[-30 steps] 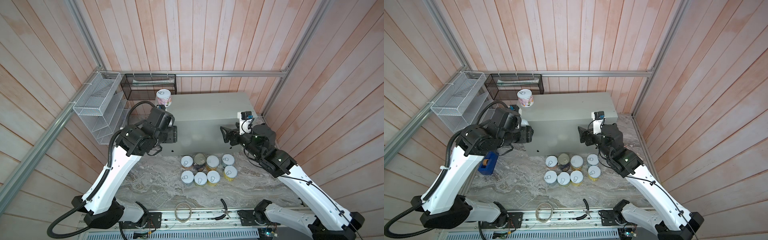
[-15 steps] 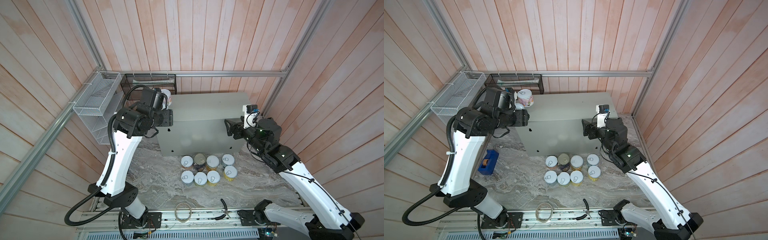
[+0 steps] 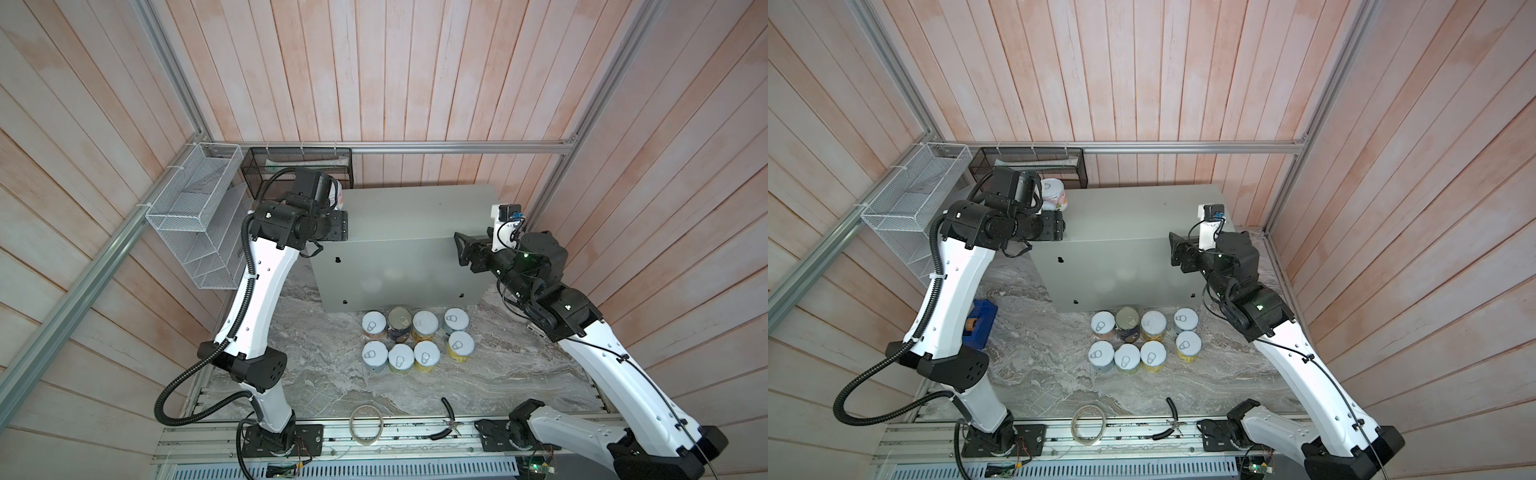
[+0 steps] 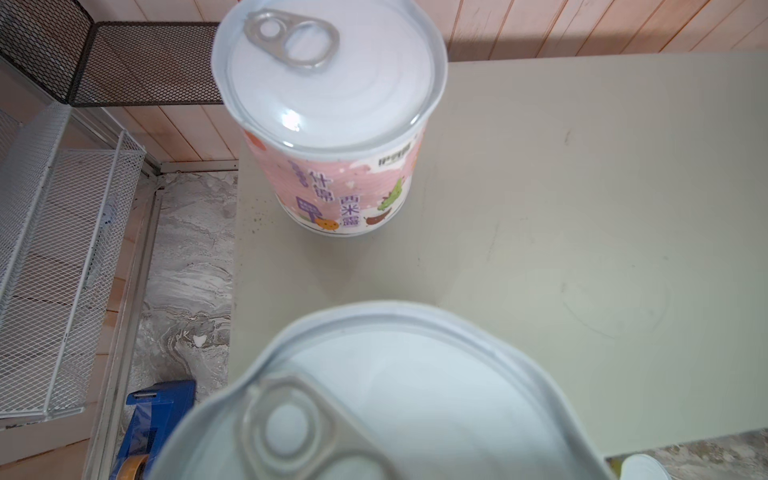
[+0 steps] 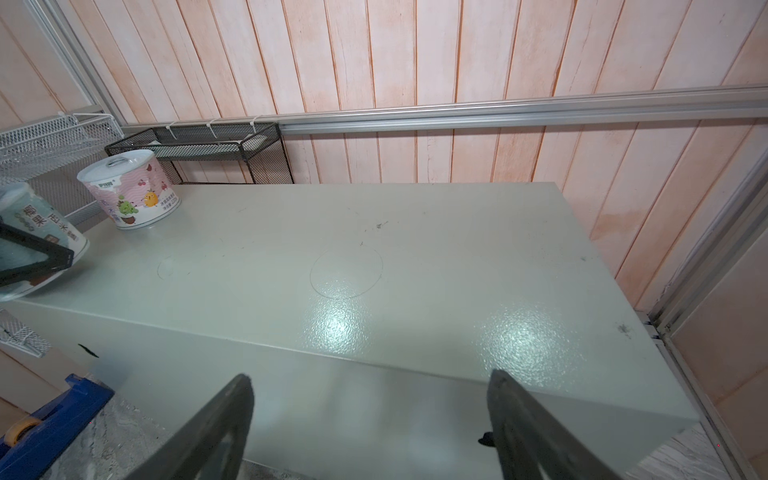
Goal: Place and organize the canned foods onto the counter
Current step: 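Carry the can with the left gripper over the cabinet top beside the pink can, then set the can down in front of the pink can and open the left gripper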
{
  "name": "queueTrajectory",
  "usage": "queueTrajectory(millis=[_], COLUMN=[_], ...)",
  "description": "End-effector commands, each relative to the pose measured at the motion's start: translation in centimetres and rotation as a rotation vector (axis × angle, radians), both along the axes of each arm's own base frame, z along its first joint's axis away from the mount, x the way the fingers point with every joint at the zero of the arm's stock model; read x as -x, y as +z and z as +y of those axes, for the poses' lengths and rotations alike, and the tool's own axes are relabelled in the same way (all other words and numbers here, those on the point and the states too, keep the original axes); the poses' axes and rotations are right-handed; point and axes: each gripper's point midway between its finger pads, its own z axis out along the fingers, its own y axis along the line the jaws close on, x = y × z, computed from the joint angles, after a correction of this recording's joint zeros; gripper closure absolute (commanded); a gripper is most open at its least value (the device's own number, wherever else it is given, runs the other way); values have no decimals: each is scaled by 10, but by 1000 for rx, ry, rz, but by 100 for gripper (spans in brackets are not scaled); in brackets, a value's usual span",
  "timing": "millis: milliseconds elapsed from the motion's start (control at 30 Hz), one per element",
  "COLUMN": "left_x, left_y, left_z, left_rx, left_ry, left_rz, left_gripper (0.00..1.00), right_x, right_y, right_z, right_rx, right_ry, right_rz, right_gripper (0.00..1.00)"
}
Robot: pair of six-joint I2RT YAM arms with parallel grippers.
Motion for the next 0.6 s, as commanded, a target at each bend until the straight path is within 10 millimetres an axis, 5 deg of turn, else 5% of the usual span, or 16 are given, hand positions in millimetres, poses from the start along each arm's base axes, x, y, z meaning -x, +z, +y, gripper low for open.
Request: queueTrajectory(millis=[0,167,333,567], left_x=[-11,-21,-26,-29], left_y=[27,22,16,16], left_z=[1,4,4,9], left_rx=[36,38,43,45], left_ry=[-8,11,18,50], left_rz=[-101,-92,-83,-98], left_gripper=[100,100,55,26], right_x=[-1,-3,-4,-3], right_y=[6,4,3,0], right_z=[-1,0,-4,-3], right_rx=[-16,-18,-19,-27], right_ry=[1,4,-15,-6], right_rz=[-23,-21,-33,-24], right_gripper=[13,13,13,13])
